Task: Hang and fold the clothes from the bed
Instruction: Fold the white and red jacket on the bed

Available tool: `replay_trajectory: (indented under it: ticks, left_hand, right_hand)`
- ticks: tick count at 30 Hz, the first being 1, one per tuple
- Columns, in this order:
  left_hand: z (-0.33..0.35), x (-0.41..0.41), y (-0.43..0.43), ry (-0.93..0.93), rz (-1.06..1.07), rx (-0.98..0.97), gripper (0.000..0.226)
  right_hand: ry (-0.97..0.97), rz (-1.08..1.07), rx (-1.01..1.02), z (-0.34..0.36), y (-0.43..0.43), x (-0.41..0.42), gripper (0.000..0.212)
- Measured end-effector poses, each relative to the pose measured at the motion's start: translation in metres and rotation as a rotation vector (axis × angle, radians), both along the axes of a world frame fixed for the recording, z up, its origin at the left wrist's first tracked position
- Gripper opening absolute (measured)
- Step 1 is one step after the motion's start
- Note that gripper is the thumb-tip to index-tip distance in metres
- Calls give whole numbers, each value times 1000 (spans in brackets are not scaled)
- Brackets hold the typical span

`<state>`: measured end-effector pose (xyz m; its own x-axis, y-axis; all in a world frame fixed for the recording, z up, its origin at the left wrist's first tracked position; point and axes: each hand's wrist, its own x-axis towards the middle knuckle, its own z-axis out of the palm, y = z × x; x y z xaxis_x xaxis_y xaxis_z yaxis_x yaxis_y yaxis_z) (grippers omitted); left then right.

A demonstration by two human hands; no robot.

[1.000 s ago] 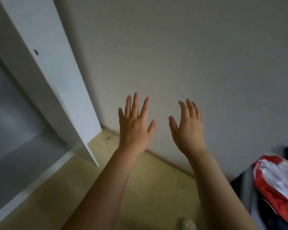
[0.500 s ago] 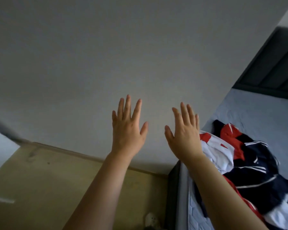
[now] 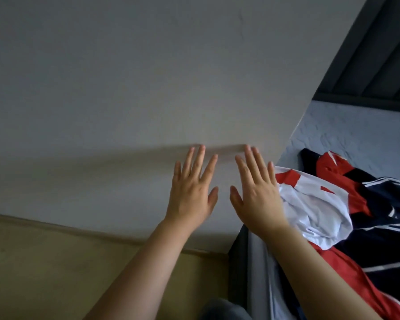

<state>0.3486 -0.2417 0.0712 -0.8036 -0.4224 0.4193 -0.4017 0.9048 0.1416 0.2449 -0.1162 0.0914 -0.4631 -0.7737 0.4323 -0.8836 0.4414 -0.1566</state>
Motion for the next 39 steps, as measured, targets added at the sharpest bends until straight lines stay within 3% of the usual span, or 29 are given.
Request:
replay_trajectory:
  ticks: [4, 12, 16, 18, 20, 23, 26, 29, 32, 36, 39]
  left_hand:
    - [-59, -17, 10, 29, -2, -59, 79]
    - [-114, -67, 93, -14, -84, 62, 75]
    - [-135, -100, 150, 9, -119, 183, 72]
    - [-154, -116, 181, -31, -134, 260, 72]
    - [-178, -128, 209, -99, -132, 424, 73]
    - [-213, -141, 242, -110, -64, 937, 72]
    - [-245, -146, 262, -69, -64, 1129, 67]
    - [-267, -143, 266, -62, -64, 1157, 63]
    - [-277, -139, 257, -55, -79, 1170, 59]
    - [-275, -141, 241, 203, 114, 1381, 53]
    - [-274, -145, 234, 406, 243, 1594, 59]
  right_hand:
    - [5, 34, -125, -59, 15, -16, 60]
    - [-117, -35, -190, -129, 102, -46, 55]
    - [-219, -137, -122, -167, 157, -74, 55]
    - [-313, -234, 10, -191, 186, -89, 59]
    - [-397, -343, 159, -219, 212, -105, 66]
    - [-564, -401, 305, -250, 241, -127, 89]
    - [-429, -361, 389, -263, 252, -158, 97]
    - [-337, -323, 520, -275, 252, -182, 74]
    - [-353, -304, 458, -284, 246, -188, 38]
    - [-427, -278, 321, -282, 233, -182, 5]
    - [-761, -223, 233, -274, 227, -164, 26]
